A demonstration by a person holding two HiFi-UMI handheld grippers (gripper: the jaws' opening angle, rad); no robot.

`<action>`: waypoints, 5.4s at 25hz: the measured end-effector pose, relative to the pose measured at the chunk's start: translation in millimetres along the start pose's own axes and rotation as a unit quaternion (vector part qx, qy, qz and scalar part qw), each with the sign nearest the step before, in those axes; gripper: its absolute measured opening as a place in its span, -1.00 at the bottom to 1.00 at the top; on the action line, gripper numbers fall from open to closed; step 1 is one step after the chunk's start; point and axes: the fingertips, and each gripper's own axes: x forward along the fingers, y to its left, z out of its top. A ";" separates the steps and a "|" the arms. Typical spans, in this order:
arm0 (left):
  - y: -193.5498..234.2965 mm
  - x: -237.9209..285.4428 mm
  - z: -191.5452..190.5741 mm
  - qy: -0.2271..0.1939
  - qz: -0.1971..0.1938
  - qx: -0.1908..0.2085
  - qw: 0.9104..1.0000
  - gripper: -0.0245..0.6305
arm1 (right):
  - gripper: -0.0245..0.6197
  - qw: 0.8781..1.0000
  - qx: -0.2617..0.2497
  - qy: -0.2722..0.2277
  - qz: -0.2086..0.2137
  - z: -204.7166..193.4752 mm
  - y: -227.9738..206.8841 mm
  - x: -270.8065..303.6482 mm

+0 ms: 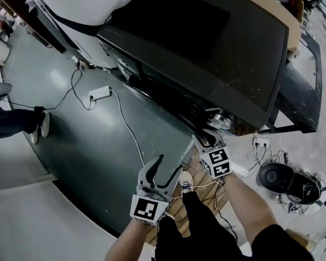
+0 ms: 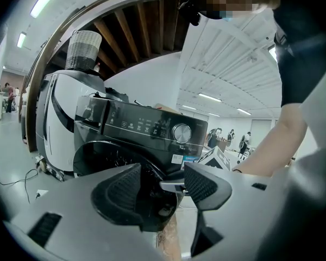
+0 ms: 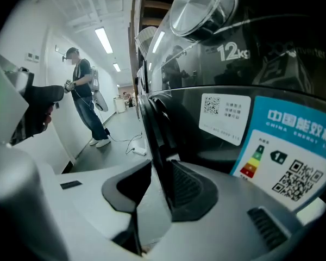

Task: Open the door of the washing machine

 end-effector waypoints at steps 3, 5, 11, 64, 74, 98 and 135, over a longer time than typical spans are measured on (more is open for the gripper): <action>-0.2 2.6 -5.3 0.003 0.000 0.000 1.000 -0.16 | -0.56 1.000 -0.006 0.003 0.014 -3.3 10.1 -2.0; 0.7 3.6 -8.7 0.004 0.001 -0.001 1.000 -0.16 | -0.58 1.000 -0.018 0.003 0.019 -4.9 19.6 -3.2; 5.7 4.7 -25.0 0.012 0.007 -0.016 1.000 -0.15 | -0.62 0.998 -0.043 0.004 0.048 -6.4 54.8 -7.2; 249.8 -149.7 -91.2 0.022 0.231 -0.067 0.971 -0.10 | -0.60 0.987 -0.001 -0.096 0.133 87.3 213.6 13.6; 290.5 -167.0 -85.6 0.015 0.268 -0.076 0.960 -0.10 | -0.60 0.986 -0.005 -0.092 0.139 95.3 225.3 28.3; 148.1 -252.2 17.5 -0.040 0.141 0.032 0.989 -0.85 | -0.87 0.984 0.007 -0.164 0.070 149.8 246.6 -104.8; -110.5 -266.5 35.6 -0.031 -0.029 0.058 0.997 -0.87 | -0.87 0.978 0.032 -0.204 -0.014 104.1 236.1 -347.0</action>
